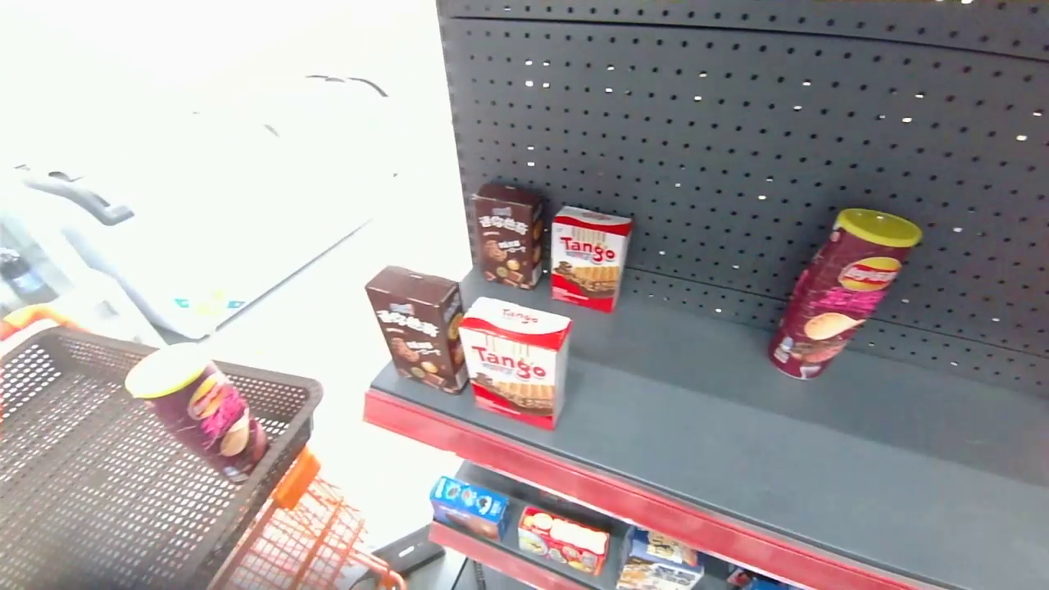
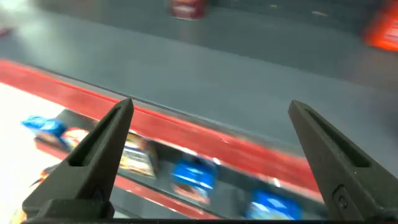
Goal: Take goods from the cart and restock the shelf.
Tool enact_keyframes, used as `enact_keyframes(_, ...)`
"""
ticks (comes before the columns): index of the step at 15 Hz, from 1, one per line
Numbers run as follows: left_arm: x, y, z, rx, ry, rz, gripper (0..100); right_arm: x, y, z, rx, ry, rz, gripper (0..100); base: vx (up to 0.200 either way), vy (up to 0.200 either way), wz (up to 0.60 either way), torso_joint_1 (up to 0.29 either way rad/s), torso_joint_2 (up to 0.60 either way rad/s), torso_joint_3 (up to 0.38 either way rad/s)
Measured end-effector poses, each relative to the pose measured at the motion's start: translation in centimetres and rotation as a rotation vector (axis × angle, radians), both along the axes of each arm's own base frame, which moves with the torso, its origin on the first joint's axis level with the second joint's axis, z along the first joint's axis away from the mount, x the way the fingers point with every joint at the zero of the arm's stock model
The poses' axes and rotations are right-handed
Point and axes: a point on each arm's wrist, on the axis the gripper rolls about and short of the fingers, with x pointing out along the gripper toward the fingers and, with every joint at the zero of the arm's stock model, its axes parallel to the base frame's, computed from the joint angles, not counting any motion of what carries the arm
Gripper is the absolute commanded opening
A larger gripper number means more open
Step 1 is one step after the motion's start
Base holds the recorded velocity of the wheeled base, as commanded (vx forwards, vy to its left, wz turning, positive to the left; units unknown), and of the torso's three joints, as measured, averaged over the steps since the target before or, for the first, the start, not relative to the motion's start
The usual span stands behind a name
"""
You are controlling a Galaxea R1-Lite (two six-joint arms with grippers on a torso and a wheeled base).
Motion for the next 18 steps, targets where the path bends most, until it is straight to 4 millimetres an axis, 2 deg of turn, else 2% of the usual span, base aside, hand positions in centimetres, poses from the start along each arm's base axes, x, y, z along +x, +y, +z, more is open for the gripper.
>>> enact_keyframes(15, 0.0, 0.0, 0.0, 0.009, 0.004, 0.009, 100, 0.0, 0.0, 0.0, 0.005, -0.001, -0.001, 100, 0.000, 0.000, 0.00, 0.000, 0.00, 0.000)
enact_keyframes(18, -0.2, 0.0, 1.4, 0.086, -0.002, 0.011, 100, 0.0, 0.0, 0.0, 0.005, -0.001, 0.000, 100, 0.000, 0.000, 0.00, 0.000, 0.00, 0.000)
